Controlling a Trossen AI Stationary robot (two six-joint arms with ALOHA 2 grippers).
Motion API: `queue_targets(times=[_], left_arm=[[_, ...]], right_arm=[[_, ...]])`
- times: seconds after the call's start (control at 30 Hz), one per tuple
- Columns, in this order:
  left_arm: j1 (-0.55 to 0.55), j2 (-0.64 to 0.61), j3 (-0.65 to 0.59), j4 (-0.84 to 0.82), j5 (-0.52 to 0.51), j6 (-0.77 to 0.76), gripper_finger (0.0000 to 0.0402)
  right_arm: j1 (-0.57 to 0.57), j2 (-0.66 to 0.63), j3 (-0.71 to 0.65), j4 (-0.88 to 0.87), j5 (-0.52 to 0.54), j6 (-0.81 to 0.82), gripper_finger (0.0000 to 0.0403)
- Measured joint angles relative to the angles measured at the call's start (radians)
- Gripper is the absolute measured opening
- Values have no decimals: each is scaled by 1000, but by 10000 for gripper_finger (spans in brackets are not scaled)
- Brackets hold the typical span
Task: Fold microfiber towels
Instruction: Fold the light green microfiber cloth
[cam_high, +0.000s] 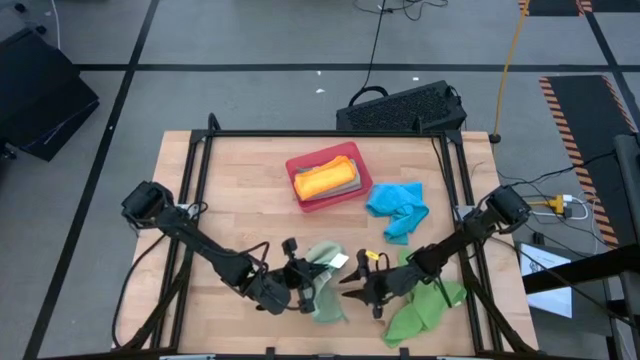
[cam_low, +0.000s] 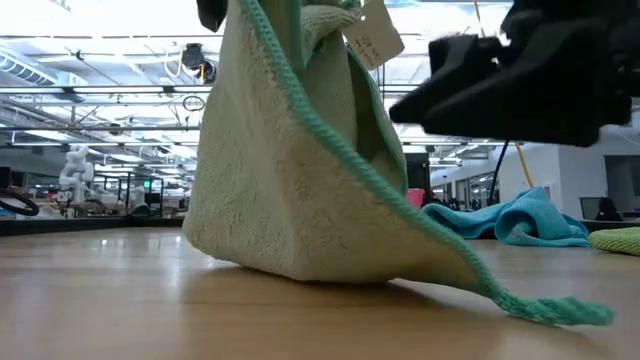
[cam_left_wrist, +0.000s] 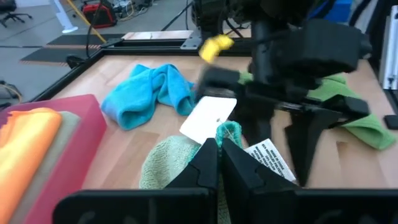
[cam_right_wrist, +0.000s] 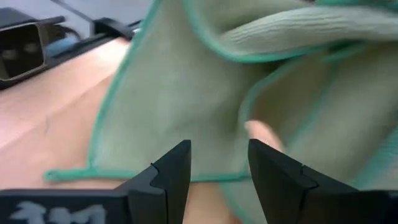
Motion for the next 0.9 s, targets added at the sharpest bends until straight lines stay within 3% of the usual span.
queue_targets(times=[0.17, 0.27, 0.47, 0.7, 0.9], left_arm=[[-2, 0, 0, -12, -59, 4, 10], [-1, 0, 0, -33, -86, -1, 10], [-1, 0, 0, -105, -170, -64, 10], [-1, -1, 0, -109, -227, -75, 10], [-1, -1, 0, -109, -227, -76, 10]], right_arm=[[-11, 0, 0, -79, -234, 74, 154], [-11, 0, 0, -93, -234, 83, 154], [-4, 0, 22, -108, -136, 94, 171], [-4, 25, 69, -146, -136, 172, 208], [-4, 159, 189, -151, -194, 199, 212]])
